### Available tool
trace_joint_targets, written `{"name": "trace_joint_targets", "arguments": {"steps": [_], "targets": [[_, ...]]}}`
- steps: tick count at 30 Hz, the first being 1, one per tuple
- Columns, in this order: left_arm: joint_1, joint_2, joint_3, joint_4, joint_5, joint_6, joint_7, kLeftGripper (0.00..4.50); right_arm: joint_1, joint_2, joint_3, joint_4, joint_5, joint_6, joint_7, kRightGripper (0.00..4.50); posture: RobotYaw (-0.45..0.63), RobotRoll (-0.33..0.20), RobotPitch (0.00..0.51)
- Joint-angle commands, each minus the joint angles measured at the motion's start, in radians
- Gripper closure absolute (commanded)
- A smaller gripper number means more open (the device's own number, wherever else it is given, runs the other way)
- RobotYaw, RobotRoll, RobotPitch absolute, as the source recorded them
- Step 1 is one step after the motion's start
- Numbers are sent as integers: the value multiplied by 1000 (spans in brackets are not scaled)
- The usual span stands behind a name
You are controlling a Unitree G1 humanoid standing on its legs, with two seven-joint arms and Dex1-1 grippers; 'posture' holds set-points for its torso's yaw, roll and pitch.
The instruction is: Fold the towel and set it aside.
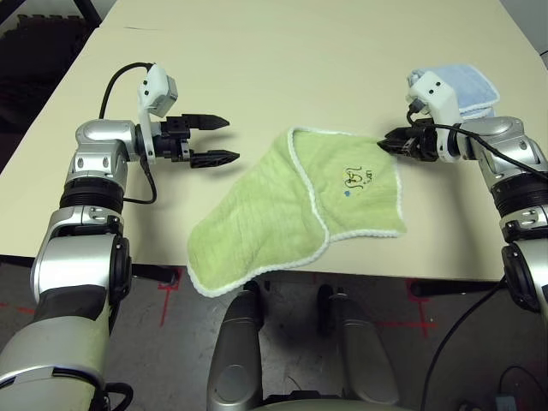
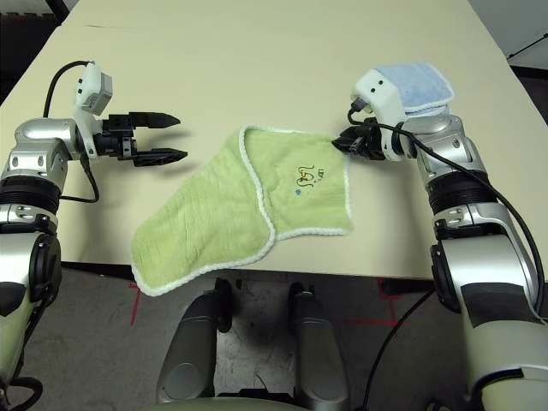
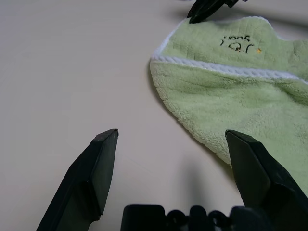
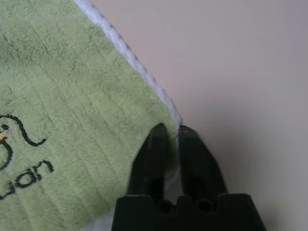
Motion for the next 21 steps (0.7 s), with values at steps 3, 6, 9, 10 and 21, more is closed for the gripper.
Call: {"name": "trace_joint_targets", "arguments": {"steps": [3, 6, 9, 10, 21], "targets": [[22, -3, 16, -21, -20, 16, 15, 0, -14, 22, -79, 52, 63, -22, -34, 4459, 37, 0, 264], [20, -16, 28, -22, -33, 41, 48, 0, -40, 45, -145, 70, 122, -99, -45, 4459, 37, 0, 262], [20, -37, 43, -25, -45, 75, 104, 0, -85, 66, -187, 107, 149, -191, -78, 4459, 37, 0, 258], [20, -45, 48, -28, -49, 87, 125, 0, -105, 75, -198, 121, 157, -229, -87, 4459, 37, 0, 257], [-17, -140, 79, -58, -84, 172, 271, 0, -526, 171, -358, 263, 294, -540, -174, 4459, 37, 0, 254]]}}
